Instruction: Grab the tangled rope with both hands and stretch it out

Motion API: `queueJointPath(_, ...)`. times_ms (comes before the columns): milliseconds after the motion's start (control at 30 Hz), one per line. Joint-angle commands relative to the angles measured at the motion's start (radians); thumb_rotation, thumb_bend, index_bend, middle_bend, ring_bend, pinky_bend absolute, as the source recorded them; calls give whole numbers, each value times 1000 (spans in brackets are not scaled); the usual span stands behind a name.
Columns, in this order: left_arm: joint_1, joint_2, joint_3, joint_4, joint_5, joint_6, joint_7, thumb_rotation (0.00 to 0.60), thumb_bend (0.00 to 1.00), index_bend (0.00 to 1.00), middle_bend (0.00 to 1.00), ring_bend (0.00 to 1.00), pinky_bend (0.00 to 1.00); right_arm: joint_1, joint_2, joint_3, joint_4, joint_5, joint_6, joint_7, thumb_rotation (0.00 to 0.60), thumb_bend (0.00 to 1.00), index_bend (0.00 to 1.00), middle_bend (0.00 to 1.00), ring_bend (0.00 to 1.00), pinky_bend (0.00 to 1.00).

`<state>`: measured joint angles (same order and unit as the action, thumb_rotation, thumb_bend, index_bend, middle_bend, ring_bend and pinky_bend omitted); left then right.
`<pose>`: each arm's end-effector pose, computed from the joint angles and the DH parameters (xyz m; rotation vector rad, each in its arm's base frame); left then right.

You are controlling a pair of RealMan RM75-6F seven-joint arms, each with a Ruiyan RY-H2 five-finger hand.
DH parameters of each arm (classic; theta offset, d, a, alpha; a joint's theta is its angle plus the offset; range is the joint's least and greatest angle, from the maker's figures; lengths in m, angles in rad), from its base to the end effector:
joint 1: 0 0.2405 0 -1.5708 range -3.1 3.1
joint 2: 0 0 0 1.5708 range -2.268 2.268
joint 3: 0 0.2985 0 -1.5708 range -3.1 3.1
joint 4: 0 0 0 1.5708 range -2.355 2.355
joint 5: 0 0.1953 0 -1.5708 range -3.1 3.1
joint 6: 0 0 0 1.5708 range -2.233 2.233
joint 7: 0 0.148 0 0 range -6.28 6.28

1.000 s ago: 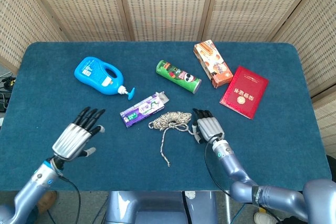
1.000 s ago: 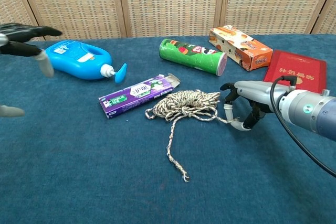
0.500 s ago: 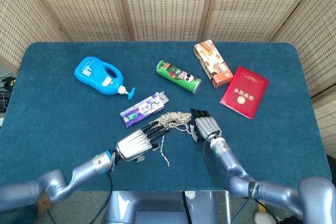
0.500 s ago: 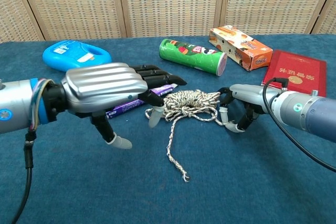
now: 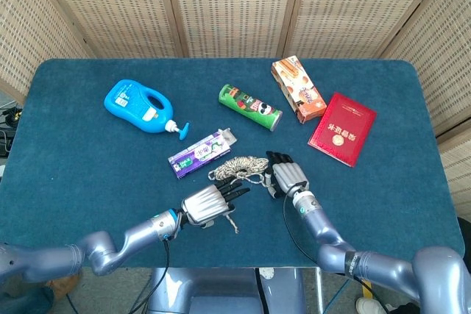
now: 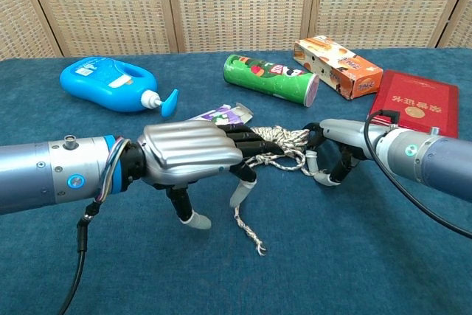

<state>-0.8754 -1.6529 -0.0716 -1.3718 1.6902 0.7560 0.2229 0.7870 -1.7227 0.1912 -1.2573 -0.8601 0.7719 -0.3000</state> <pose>-0.1123 0.3250 -0.0784 -2.5207 -0.3980 -0.9467 -0.2014 -0.3824 -0.0718 1.8089 -1.2927 0.7568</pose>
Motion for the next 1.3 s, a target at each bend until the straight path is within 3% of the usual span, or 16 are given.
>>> queueJointPath(33,-12,-16,4,15,-13,-10,10,600,218,521,0,0,0,1,-4,-3,8,2,-4,2,600,434,686,0,0,0)
queueJointPath(433,-49,-73,0,59,-87,-50,48,600,238,532,0,0,0,4,-16,-6,36,-4,-19,21,600,434,686,0,0,0)
queueJointPath(733,-72,-94,-11,73,-134,-64,93,600,364,559,0,0,0,7,-19,-2,56,-5,-34,40,600,434,686,0,0,0)
queueJointPath(1300,-113,-123,6,113,-181,-96,86,600,368,505,0,0,0,10,-9,4,63,-13,-54,71,600,434,686,0,0,0)
